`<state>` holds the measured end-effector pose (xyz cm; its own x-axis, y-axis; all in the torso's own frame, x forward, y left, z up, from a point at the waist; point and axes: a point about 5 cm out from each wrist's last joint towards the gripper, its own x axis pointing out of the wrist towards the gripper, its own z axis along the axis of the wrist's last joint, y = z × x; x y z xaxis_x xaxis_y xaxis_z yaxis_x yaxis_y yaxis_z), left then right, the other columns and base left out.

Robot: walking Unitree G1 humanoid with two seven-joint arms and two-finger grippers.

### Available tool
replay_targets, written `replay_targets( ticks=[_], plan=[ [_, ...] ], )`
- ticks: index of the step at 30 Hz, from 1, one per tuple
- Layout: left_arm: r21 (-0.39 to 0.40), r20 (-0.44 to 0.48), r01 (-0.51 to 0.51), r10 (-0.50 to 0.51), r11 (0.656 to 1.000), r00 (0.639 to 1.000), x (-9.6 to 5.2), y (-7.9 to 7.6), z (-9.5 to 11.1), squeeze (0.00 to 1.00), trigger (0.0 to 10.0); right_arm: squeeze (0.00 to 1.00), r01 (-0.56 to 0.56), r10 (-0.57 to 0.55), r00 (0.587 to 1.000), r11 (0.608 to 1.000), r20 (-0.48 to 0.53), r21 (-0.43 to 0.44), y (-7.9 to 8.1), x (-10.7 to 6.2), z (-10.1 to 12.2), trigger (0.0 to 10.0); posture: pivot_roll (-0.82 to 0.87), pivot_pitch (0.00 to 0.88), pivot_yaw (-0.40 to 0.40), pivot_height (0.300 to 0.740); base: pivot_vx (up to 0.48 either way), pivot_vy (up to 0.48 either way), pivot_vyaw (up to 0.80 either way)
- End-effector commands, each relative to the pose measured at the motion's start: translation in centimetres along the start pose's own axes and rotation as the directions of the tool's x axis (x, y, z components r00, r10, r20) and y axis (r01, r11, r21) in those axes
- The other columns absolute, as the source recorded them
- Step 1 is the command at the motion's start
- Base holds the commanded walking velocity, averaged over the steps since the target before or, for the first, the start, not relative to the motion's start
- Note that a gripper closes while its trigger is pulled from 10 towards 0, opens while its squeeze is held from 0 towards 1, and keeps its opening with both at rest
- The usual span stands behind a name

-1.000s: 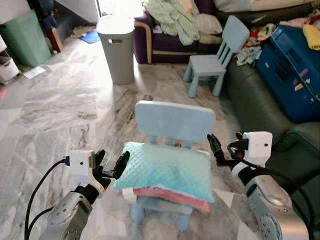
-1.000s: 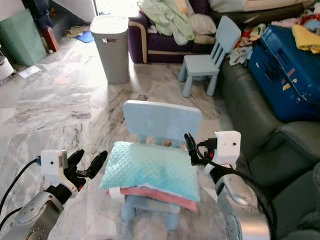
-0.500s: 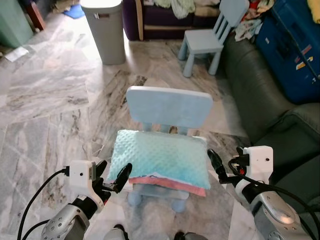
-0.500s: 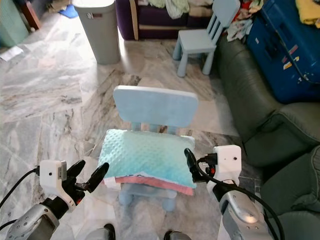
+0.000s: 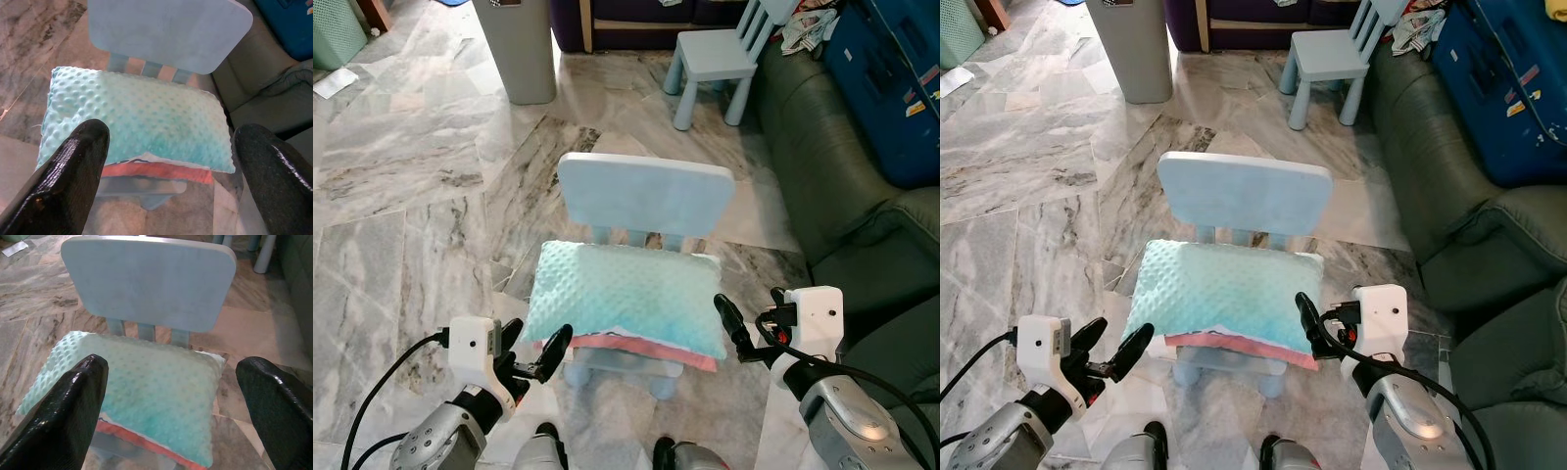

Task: Move the pillow to the sofa

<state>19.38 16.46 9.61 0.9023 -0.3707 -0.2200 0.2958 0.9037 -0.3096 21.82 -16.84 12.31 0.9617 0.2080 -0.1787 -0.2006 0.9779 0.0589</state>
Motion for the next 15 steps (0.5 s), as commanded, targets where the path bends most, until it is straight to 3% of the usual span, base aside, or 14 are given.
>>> replay_targets(
  ticks=[1,12,15],
  plan=[
    [0.004,-0.003,0.004,-0.004,1.000,1.000,-0.27,-0.13,0.15,0.00,10.0,0.00,0.002,-0.002,1.000,1.000,-0.005,0.002,0.12,-0.28,0.06,10.0,0.04,0.278,-0.001,0.740,0.000,0.000,0.00],
    [0.005,-0.007,0.000,0.000,1.000,1.000,-0.39,-0.14,0.21,0.00,10.0,0.00,0.004,-0.004,1.000,1.000,-0.002,0.001,0.22,-0.20,0.09,10.0,0.05,0.286,0.001,0.740,0.000,0.000,0.00],
    [0.004,-0.008,0.001,-0.001,1.000,1.000,-0.40,-0.19,0.17,0.00,10.0,0.00,0.000,0.000,1.000,1.000,-0.002,0.001,0.30,-0.16,0.14,10.0,0.05,0.287,0.000,0.720,0.000,0.000,0.00]
  ],
)
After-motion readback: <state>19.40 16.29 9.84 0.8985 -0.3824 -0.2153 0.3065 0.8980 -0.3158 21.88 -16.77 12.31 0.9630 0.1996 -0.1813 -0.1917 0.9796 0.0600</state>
